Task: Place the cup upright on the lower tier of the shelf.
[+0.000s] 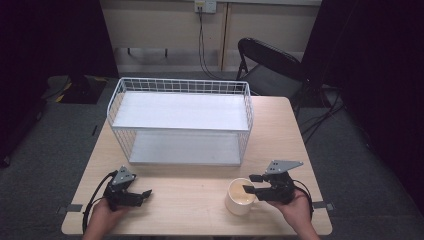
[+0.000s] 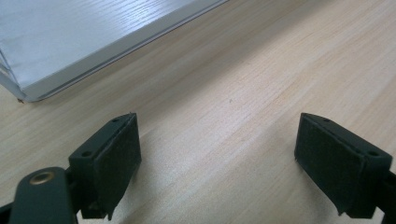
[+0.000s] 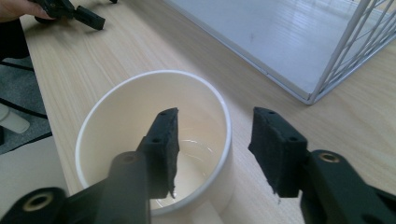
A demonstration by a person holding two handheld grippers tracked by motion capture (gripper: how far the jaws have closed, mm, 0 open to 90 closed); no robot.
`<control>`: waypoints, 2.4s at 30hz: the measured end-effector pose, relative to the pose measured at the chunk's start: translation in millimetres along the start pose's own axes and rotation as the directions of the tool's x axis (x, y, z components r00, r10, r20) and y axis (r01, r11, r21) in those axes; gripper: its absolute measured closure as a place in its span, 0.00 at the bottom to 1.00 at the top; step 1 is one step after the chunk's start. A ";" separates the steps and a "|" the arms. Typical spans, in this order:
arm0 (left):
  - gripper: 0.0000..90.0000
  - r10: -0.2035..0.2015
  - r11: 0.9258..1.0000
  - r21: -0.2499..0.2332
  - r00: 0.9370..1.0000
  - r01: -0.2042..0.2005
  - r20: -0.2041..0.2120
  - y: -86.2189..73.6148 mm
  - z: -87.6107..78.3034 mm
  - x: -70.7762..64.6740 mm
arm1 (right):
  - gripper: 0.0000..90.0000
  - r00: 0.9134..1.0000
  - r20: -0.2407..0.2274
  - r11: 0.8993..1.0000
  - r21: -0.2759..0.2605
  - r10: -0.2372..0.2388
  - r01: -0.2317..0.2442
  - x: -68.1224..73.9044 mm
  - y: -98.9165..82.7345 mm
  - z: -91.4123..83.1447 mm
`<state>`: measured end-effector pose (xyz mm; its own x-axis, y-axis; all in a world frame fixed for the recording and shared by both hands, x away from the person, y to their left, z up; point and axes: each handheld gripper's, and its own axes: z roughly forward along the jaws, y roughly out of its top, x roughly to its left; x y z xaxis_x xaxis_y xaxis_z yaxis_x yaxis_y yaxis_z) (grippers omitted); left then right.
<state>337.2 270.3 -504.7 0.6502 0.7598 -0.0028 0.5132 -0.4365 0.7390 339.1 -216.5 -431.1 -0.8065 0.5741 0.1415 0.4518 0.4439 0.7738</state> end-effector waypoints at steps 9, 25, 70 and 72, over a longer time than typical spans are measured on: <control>0.16 0.000 1.000 0.000 1.000 0.000 0.000 0.0 0.0 0.0 | 0.69 1.000 0.010 1.000 0.018 0.005 -0.005 -0.7 -2.2 5.5; 0.16 -0.001 1.000 -0.001 1.000 0.001 0.000 0.0 0.0 -0.1 | 0.82 1.000 0.021 1.000 0.026 0.014 -0.015 -1.1 -3.4 12.6; 0.15 -0.005 1.000 0.000 1.000 0.005 0.005 -0.1 0.4 -0.6 | 0.91 0.994 0.111 1.000 0.009 -0.001 0.000 7.7 36.1 37.9; 0.15 0.003 1.000 0.001 1.000 -0.003 0.000 0.1 0.1 -0.1 | 0.91 0.994 0.110 1.000 0.006 0.000 -0.001 8.9 40.1 41.2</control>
<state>337.3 270.2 -504.7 0.6515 0.7587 -0.0003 0.5121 -0.4394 0.7380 365.7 -165.2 -424.3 -0.7595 0.6463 0.0733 0.4550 0.4475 0.7699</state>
